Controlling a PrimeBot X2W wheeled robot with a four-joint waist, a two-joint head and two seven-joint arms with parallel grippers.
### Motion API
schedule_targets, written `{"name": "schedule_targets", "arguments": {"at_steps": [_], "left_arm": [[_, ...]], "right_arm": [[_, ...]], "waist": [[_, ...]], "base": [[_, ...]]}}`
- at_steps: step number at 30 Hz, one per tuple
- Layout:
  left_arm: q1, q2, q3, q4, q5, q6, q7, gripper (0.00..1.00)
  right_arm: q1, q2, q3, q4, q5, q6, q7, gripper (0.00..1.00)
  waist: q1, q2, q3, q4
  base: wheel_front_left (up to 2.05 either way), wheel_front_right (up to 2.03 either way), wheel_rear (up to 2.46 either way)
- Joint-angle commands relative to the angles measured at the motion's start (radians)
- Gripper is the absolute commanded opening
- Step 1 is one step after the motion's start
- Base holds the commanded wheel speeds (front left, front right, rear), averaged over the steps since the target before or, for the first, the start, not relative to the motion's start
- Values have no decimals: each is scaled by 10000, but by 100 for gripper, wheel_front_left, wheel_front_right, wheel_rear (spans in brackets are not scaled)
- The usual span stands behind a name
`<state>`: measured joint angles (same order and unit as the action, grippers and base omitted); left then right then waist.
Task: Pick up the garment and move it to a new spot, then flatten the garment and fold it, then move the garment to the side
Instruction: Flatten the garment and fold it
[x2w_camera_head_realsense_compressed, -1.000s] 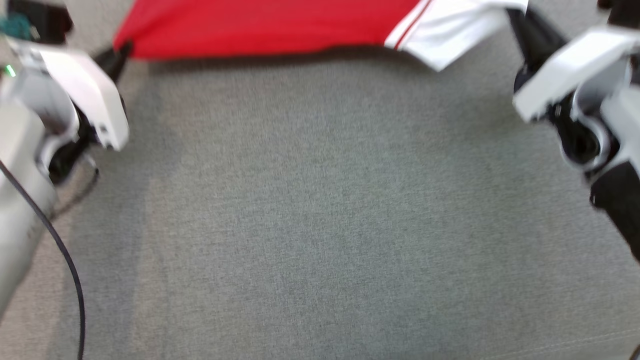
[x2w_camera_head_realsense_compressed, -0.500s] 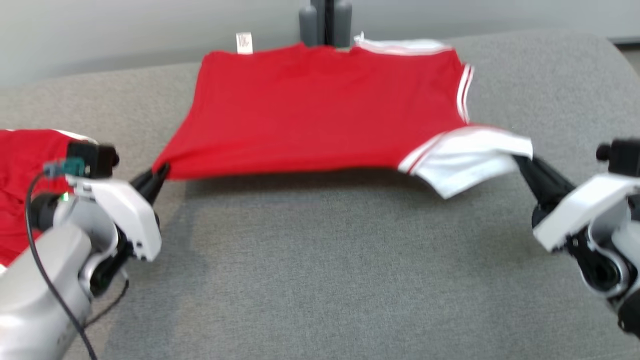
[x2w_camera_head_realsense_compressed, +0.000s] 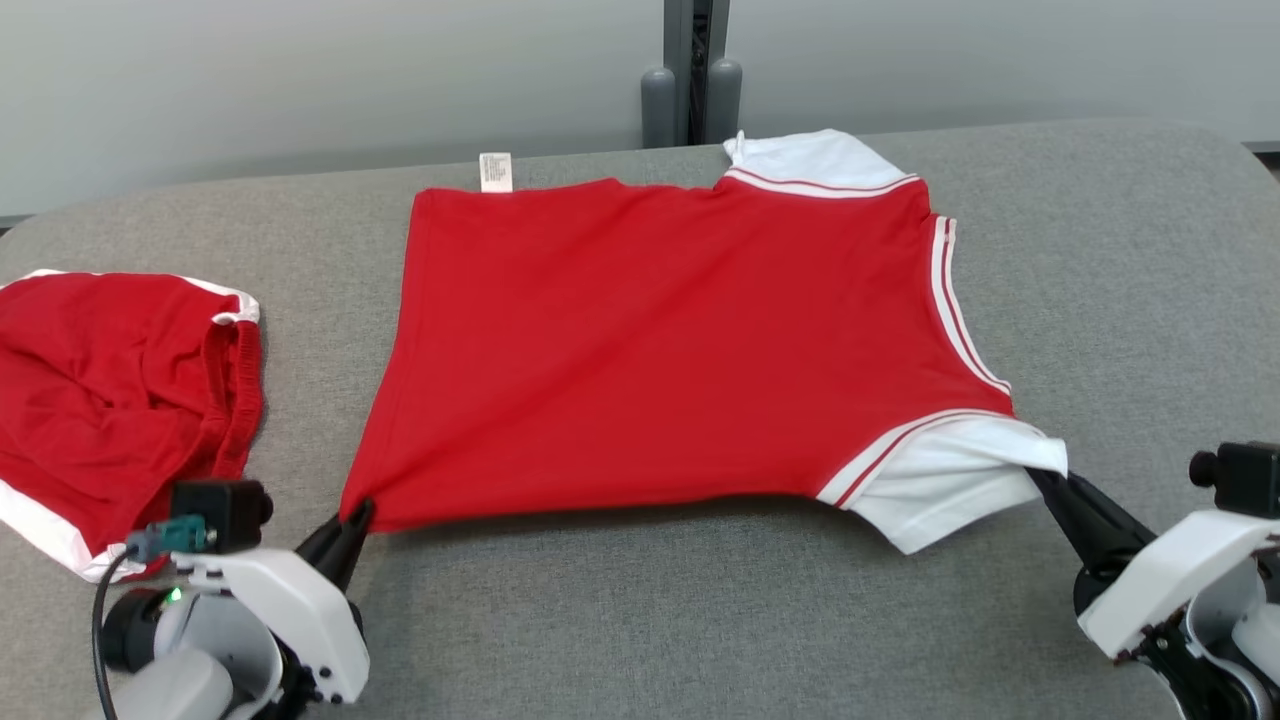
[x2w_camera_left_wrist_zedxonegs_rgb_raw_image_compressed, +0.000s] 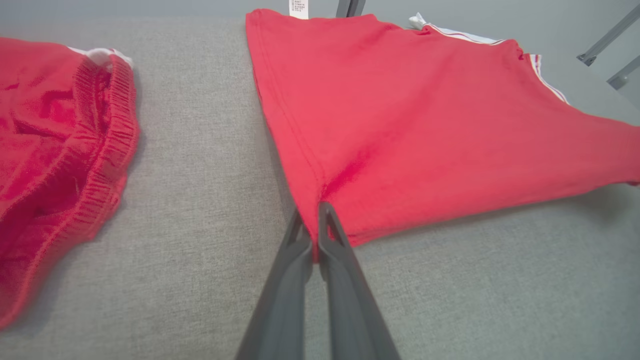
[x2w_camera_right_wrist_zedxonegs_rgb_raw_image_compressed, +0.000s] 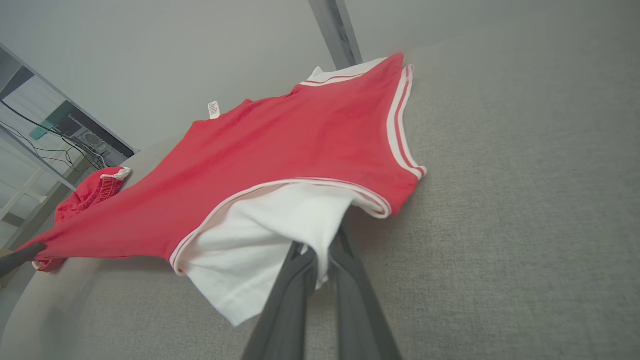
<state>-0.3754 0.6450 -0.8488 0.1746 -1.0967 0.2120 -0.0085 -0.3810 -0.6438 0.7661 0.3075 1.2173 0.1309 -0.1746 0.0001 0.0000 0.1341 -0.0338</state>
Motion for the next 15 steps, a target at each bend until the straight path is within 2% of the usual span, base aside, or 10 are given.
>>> {"name": "schedule_targets", "arguments": {"at_steps": [1, 4, 9, 15], "left_arm": [[365, 101, 83, -276, -84, 282, -128, 0], [895, 154, 114, -745, -259, 639, -248, 0], [1456, 158, 100, -1203, -401, 963, -386, 0], [1704, 151, 109, -1380, -491, 1050, -490, 0]], "right_arm": [[351, -26, -215, -91, -129, -1, 37, 0], [933, 59, -589, -260, -242, -1, 153, 0], [1890, 135, -1286, -589, -614, -1, 497, 0], [2875, 280, -2164, -974, -993, -1, 921, 0]], "waist": [[-1, 0, -88, 18], [-1, 0, -219, 56], [-1, 0, -452, 129], [-1, 0, -574, 238]], "base": [[0, 0, 0], [0, 0, 0], [0, 0, 0], [0, 0, 0]]}}
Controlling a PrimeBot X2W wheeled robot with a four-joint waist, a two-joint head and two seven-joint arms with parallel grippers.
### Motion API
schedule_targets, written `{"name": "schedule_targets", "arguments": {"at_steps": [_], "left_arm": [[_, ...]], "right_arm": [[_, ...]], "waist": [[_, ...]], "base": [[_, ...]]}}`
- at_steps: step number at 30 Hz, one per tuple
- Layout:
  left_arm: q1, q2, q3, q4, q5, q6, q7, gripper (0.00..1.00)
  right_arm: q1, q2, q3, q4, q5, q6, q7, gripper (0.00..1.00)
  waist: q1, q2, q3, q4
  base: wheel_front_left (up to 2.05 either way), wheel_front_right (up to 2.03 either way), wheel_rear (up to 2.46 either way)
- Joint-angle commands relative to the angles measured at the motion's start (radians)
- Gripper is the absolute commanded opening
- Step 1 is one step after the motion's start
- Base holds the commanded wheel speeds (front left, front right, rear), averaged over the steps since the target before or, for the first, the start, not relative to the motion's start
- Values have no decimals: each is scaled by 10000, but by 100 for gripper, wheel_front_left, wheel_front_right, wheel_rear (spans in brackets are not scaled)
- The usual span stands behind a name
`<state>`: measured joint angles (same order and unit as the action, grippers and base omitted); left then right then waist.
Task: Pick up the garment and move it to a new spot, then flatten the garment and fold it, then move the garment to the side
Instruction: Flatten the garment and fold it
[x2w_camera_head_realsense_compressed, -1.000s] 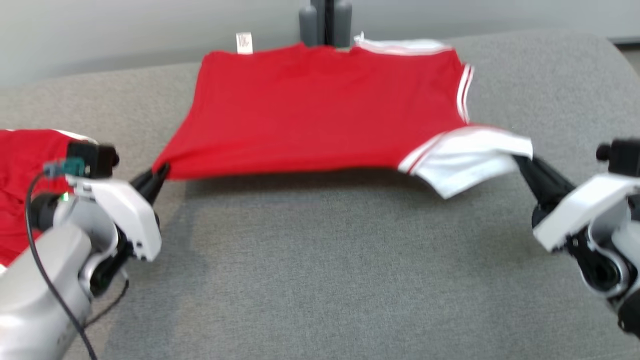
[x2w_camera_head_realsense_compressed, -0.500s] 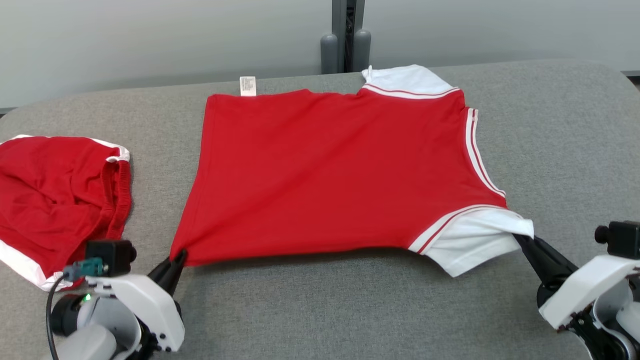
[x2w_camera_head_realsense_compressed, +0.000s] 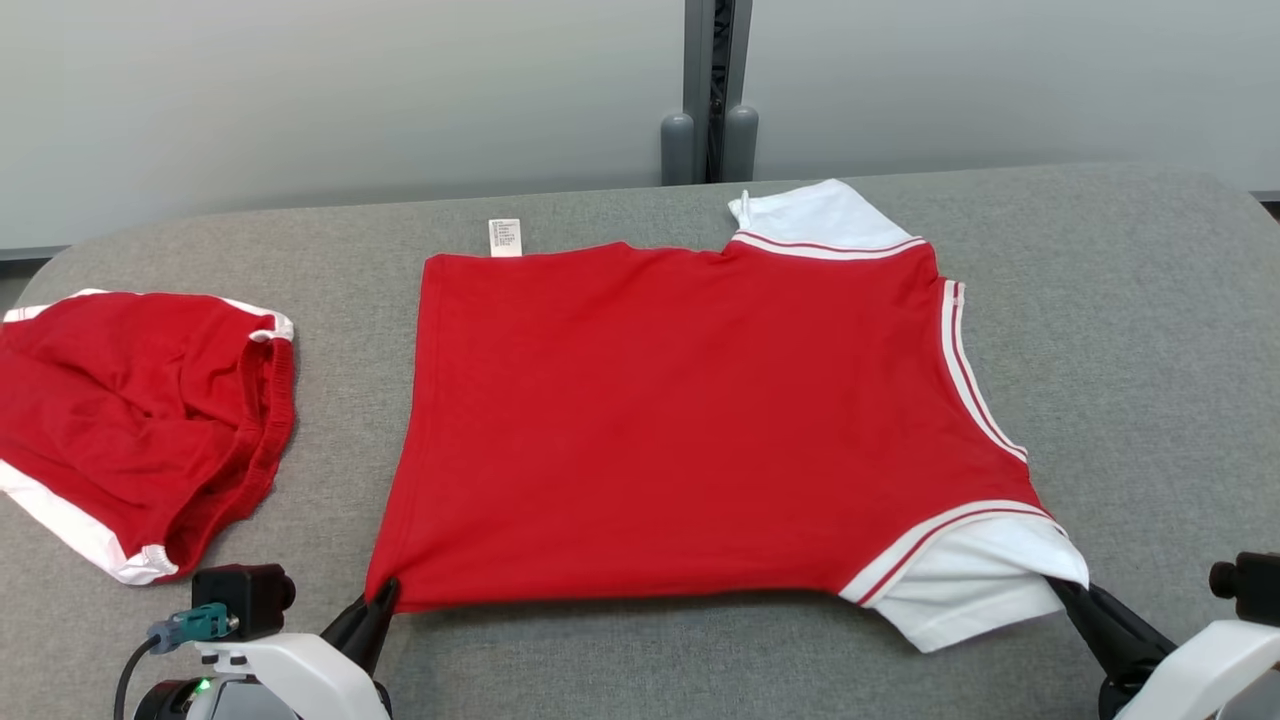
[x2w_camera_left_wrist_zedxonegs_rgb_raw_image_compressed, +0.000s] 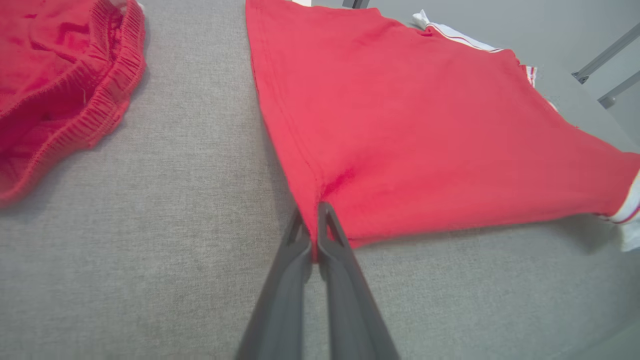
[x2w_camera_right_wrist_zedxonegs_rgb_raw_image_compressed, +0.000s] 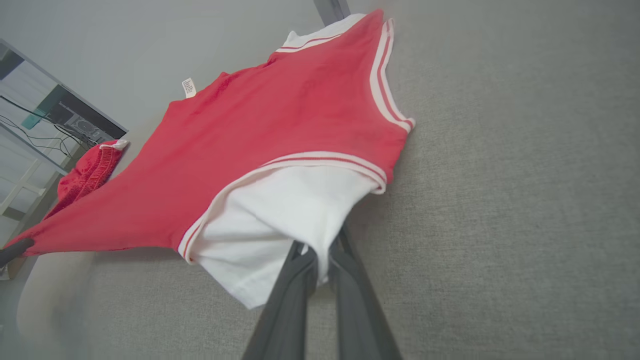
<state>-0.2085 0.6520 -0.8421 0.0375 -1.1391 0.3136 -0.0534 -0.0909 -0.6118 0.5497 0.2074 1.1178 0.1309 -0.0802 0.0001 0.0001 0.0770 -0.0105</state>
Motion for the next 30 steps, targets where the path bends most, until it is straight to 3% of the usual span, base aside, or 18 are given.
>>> {"name": "schedule_targets", "arguments": {"at_steps": [1, 17, 30], "left_arm": [[69, 75, 47, -49, -80, 42, -56, 0], [-176, 30, 199, -231, -1, 32, -216, 0], [-1338, 696, 152, -487, -233, -173, 1453, 0]], "right_arm": [[134, 9, -196, -86, -110, -1, 81, 0], [1333, 1784, -2767, -1844, -1706, -1, 2647, 0], [252, 2228, -4307, -2665, -2458, -1, 7949, 0]], "waist": [[-1, -1, -16, 10], [-1, -1, 195, -102], [-1, -1, 961, -220]], "base": [[0, 0, 0], [0, 0, 0], [0, 0, 0]]}}
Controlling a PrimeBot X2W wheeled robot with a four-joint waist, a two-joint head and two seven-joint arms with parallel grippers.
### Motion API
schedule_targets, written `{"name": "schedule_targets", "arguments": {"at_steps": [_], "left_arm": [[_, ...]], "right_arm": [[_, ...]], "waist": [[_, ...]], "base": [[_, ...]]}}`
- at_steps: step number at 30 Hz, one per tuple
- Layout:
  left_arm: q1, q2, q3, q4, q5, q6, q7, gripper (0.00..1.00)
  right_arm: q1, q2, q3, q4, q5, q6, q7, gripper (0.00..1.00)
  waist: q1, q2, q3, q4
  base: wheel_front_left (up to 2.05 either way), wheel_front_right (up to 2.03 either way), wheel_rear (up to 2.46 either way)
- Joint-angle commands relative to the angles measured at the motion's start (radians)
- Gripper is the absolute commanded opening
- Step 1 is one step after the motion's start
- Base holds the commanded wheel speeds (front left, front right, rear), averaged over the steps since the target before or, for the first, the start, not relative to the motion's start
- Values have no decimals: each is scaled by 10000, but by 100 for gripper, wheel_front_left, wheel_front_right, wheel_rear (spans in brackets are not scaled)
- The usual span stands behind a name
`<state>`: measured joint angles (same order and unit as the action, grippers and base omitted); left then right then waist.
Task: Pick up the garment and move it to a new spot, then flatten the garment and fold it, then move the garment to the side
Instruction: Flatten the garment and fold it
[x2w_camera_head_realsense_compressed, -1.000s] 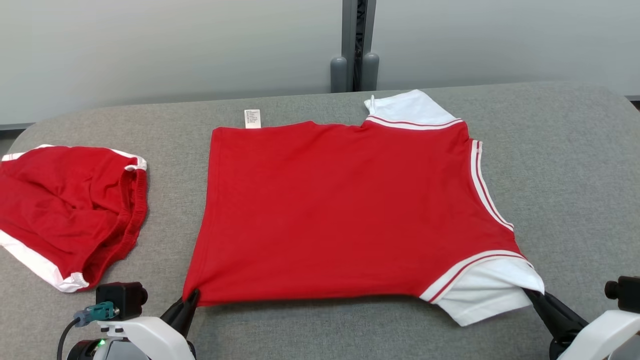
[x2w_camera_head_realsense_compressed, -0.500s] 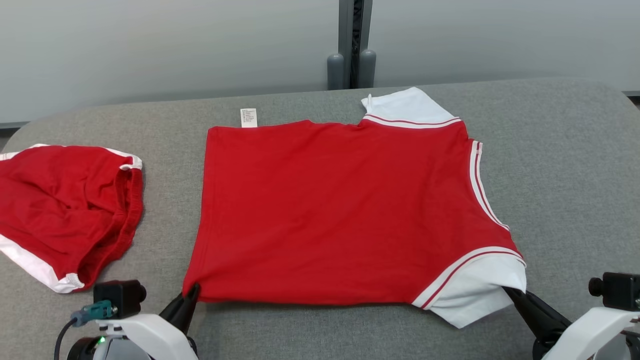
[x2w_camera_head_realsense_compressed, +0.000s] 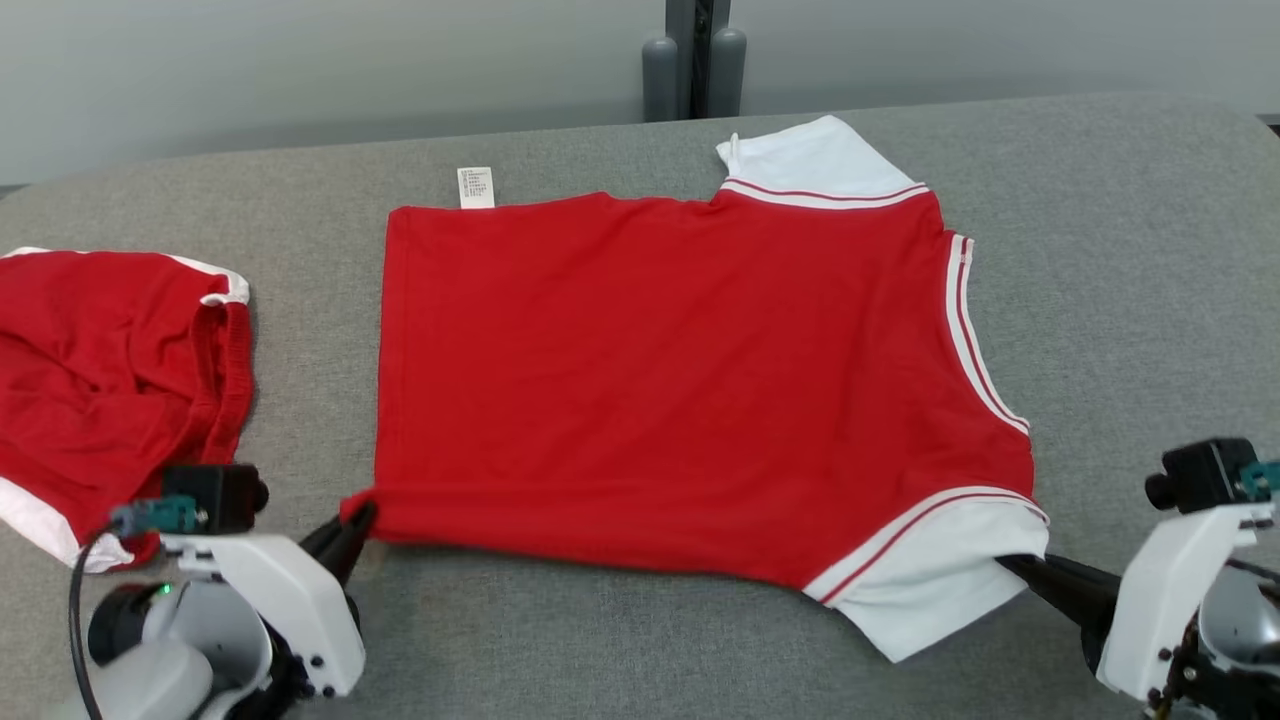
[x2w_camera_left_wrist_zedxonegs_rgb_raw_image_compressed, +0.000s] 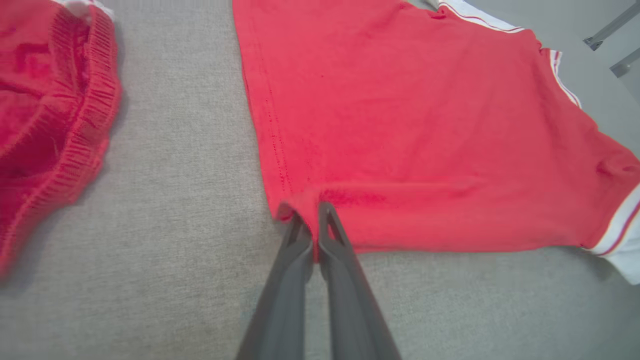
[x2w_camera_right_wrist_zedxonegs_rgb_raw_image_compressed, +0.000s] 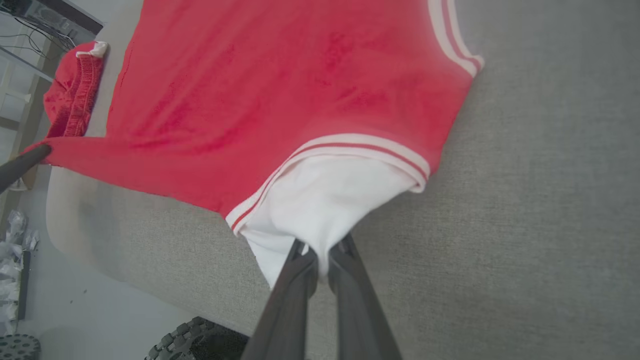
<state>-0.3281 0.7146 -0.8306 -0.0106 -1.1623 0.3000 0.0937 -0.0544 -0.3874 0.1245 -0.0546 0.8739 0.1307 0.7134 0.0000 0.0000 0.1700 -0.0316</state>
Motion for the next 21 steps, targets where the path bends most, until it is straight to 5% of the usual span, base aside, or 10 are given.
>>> {"name": "schedule_targets", "arguments": {"at_steps": [1, 10, 21], "left_arm": [[-316, 93, 53, -70, -40, -56, 173, 0], [-1823, 507, 215, 220, -916, -912, 2243, 0], [-4031, 54, -38, 2132, -1422, -1860, 4694, 0]], "right_arm": [[-256, 45, -108, -162, -42, 2, 482, 0], [-2032, 849, -750, -307, -565, 1, 3469, 0], [-4678, 1517, -1321, 1369, -1162, 1, 4400, 0]], "waist": [[0, 0, 83, -16], [0, 0, 561, -105], [0, 0, 902, -65]], "base": [[0, 0, 0], [0, 0, 0], [0, 0, 0]]}}
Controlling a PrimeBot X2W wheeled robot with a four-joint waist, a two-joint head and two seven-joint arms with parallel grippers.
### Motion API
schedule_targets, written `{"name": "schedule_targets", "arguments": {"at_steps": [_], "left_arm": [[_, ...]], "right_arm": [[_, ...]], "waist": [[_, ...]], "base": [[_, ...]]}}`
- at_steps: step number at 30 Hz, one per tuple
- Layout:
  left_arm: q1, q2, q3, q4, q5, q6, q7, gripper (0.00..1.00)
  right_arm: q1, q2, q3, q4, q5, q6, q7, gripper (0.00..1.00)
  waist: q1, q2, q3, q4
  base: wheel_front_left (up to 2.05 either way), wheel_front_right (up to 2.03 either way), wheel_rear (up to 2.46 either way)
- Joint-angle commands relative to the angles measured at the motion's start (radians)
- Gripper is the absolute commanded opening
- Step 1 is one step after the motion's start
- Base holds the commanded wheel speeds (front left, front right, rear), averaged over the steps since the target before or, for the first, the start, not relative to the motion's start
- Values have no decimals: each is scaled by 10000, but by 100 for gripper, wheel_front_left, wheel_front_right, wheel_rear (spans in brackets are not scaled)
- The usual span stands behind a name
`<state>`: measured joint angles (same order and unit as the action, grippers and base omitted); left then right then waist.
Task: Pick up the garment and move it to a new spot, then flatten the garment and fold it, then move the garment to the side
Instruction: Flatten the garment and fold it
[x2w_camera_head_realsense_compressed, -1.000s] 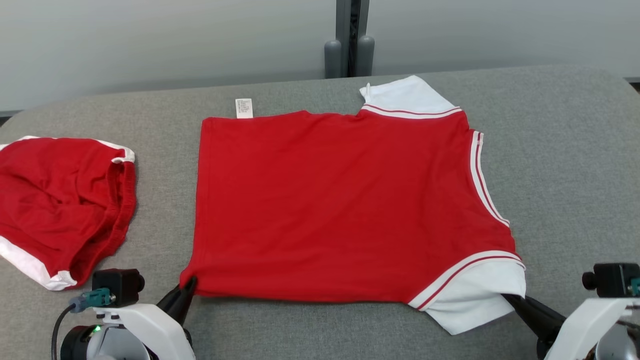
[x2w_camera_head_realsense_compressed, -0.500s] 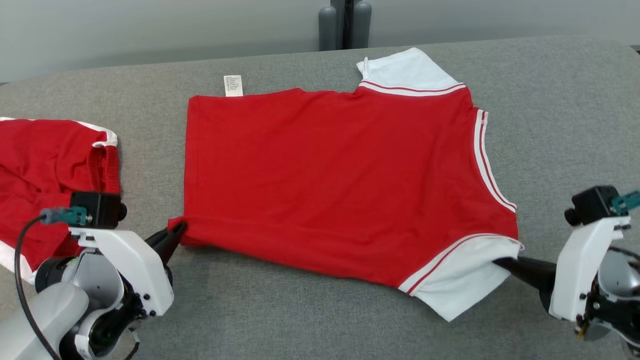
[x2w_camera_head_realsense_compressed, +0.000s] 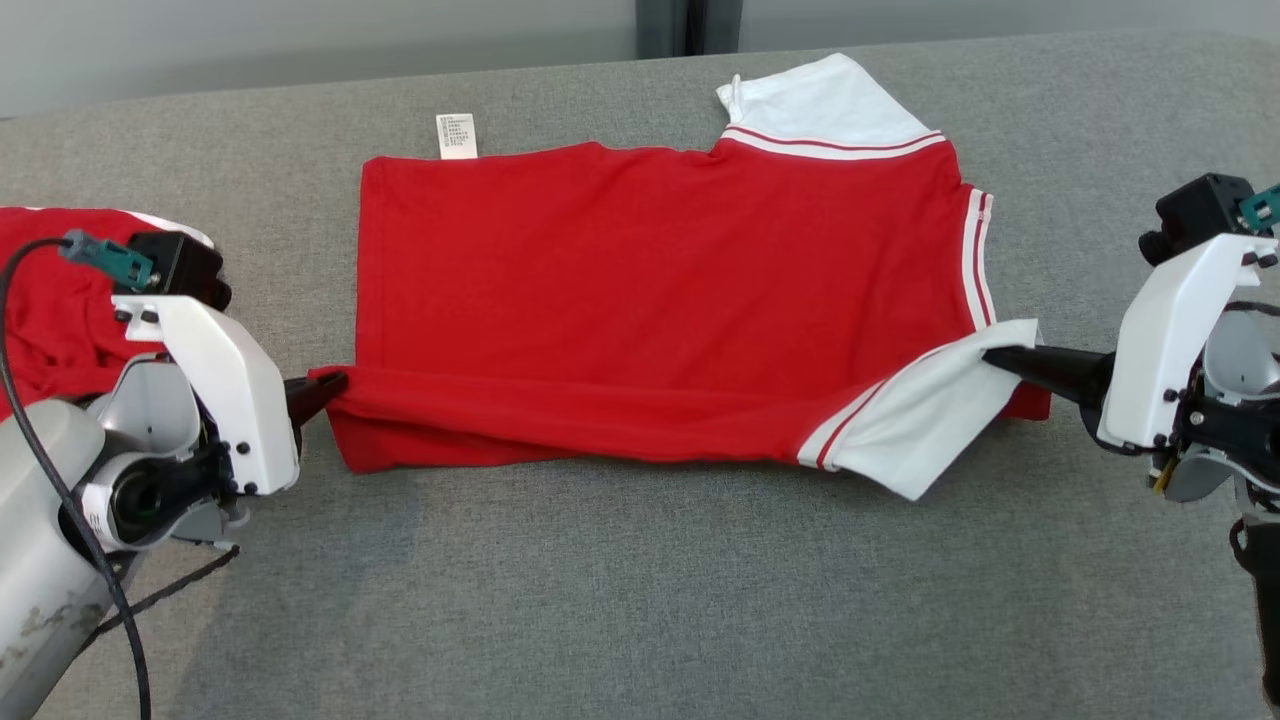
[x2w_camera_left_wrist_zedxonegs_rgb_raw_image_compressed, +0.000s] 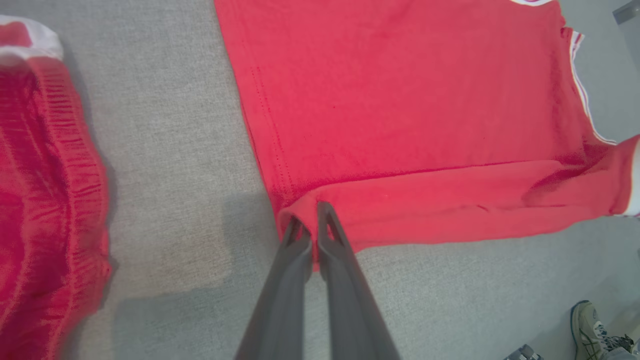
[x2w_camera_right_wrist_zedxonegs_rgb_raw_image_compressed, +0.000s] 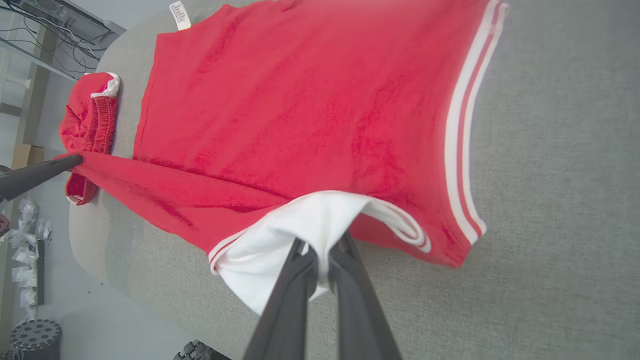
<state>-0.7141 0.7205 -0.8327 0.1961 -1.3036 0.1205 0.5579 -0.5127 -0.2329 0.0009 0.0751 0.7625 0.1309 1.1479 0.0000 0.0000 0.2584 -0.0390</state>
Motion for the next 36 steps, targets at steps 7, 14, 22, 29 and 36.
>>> {"name": "schedule_targets", "arguments": {"at_steps": [7, 14, 22, 29, 36], "left_arm": [[-1550, -565, -176, 1426, -185, -351, 1382, 0], [-2444, -997, -374, 2819, -112, -653, 2068, 0], [-2967, -1334, -386, 3764, 32, -1106, 1958, 0], [-3314, -1489, -430, 4380, 188, -1249, 1935, 0], [-3637, -1774, -499, 4664, 342, -1425, 1820, 0]], "right_arm": [[-1408, 353, -502, 1542, -509, -1, 443, 0], [-2413, 697, -843, 2711, -957, -1, 526, 0], [-3047, 858, -1406, 3698, -1295, 0, 311, 0], [-3502, 927, -1734, 4323, -1738, -1, -82, 0], [-3917, 1164, -1644, 4691, -1810, -1, -469, 0]], "waist": [[0, 0, 420, 19], [0, 0, 862, -78], [0, 0, 1110, -100], [0, 0, 1322, -131], [0, 0, 1522, -142]], "base": [[0, 0, 0], [0, 0, 0], [0, 0, 0], [0, 0, 0], [0, 0, 0]]}}
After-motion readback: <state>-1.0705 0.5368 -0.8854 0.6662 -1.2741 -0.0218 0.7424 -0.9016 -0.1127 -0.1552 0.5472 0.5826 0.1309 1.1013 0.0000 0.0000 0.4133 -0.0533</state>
